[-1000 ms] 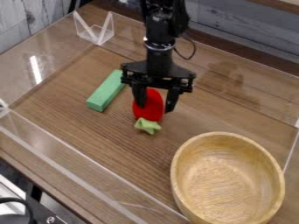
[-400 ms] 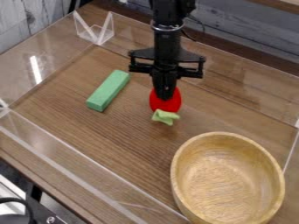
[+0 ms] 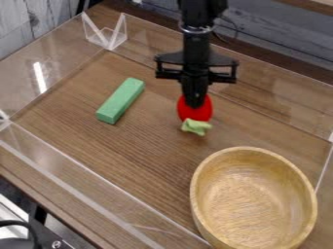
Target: Move the red object to the right side of the table
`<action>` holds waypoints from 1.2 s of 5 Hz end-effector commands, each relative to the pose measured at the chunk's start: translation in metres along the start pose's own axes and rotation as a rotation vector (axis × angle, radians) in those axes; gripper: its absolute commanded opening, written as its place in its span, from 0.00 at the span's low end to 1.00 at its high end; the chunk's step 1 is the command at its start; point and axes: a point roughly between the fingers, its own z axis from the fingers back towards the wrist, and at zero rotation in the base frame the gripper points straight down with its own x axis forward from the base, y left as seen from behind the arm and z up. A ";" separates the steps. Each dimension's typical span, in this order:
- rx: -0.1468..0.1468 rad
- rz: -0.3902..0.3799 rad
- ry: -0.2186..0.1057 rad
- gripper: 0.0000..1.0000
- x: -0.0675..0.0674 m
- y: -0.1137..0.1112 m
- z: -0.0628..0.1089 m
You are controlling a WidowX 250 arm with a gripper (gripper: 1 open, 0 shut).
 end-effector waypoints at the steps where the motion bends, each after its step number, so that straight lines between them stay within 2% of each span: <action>1: -0.021 -0.021 -0.055 0.00 0.011 -0.019 0.004; 3: -0.018 -0.063 -0.049 0.00 0.009 -0.028 -0.012; 6: -0.020 -0.085 -0.033 0.00 0.008 -0.029 -0.026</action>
